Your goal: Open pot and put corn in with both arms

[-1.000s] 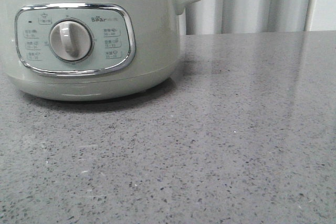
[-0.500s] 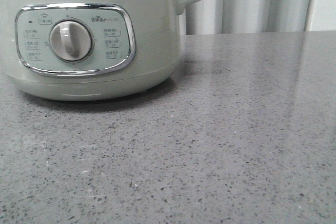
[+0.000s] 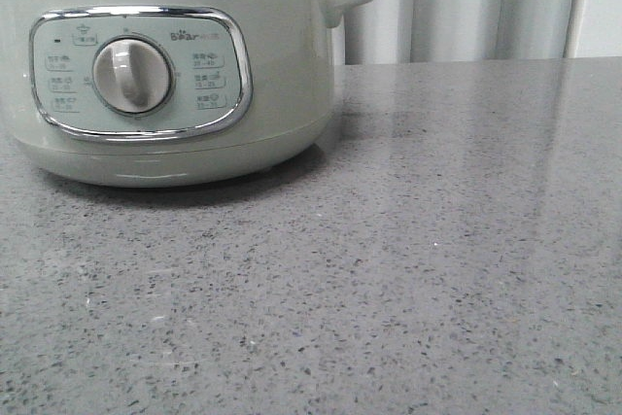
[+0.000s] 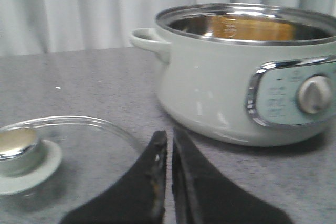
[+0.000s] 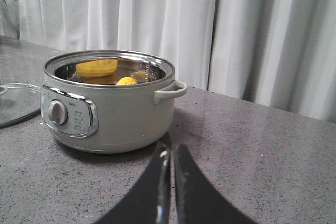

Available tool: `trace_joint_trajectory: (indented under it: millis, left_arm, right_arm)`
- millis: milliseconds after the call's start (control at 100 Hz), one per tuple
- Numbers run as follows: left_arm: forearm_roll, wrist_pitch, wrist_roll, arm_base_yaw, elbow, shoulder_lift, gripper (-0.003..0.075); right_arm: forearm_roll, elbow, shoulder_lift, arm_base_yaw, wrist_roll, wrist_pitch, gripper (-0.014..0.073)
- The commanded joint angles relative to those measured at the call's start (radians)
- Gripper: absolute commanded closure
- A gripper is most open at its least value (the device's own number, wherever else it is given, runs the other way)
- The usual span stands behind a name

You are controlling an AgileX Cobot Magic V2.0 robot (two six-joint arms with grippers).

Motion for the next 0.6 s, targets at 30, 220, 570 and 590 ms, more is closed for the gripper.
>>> trace_joint_trajectory:
  millis: [30, 220, 570, 590]
  left_arm:
    - [0.191, -0.249, -0.126, -0.009, 0.077, 0.01, 0.0738]
    - [0.355, -0.336, -0.446, -0.009, 0.235, 0.01, 0.0738]
    - [0.32, -0.097, -0.457, -0.009, 0.236, -0.034, 0.0738]
    - [0.32, -0.097, -0.457, -0.009, 0.236, -0.034, 0.0738]
  right_arm:
    - [-0.011, -0.023, 0.01, -0.006, -0.001, -0.085, 0.0645]
    - [-0.011, -0.023, 0.01, -0.006, -0.001, -0.085, 0.0645]
    - [-0.011, -0.023, 0.01, -0.006, -0.001, -0.085, 0.0645]
    - [-0.011, -0.023, 0.01, -0.006, -0.001, -0.085, 0.0645]
